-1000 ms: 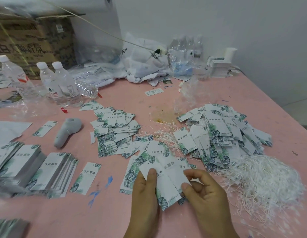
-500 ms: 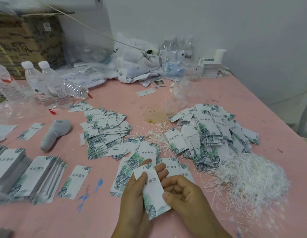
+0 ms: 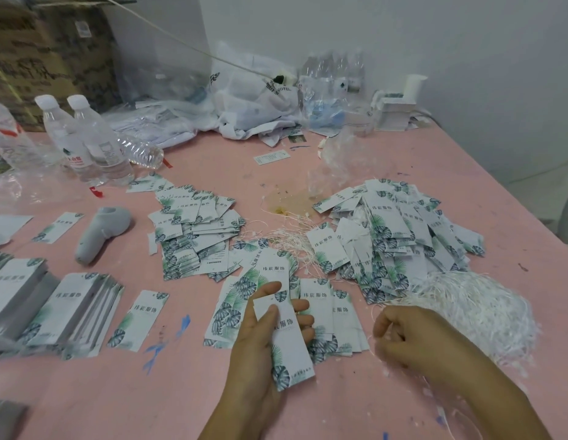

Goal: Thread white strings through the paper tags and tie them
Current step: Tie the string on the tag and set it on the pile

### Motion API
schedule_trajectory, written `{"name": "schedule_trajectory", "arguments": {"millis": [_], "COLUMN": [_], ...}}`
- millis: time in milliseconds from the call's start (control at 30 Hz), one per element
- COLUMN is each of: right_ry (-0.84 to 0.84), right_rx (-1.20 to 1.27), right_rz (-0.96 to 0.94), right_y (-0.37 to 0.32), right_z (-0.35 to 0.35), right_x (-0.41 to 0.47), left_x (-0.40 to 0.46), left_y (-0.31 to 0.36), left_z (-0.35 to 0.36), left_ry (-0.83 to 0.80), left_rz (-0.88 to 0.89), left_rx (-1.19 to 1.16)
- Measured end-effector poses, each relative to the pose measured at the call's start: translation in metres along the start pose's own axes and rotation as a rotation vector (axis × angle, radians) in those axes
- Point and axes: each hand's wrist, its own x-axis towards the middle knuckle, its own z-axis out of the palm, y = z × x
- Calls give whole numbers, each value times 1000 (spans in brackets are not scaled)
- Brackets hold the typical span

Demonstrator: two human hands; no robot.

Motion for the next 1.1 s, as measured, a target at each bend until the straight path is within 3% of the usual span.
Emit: {"name": "schedule_trajectory", "arguments": {"millis": [400, 567, 1100], "right_ry": [-120, -42, -40], "right_rx": [-248, 291, 890], "right_rz": [1, -46, -182], "right_y": [-14, -3, -5], "right_z": [6, -4, 16], "right_x": [-5, -2, 12], "left_x": [-1, -2, -1], "left_y": [-2, -2, -11], "left_z": [1, 0, 2], "left_ry": [-16, -35, -35], "left_rz": [-8, -19, -77], "left_rx": [88, 81, 137]}}
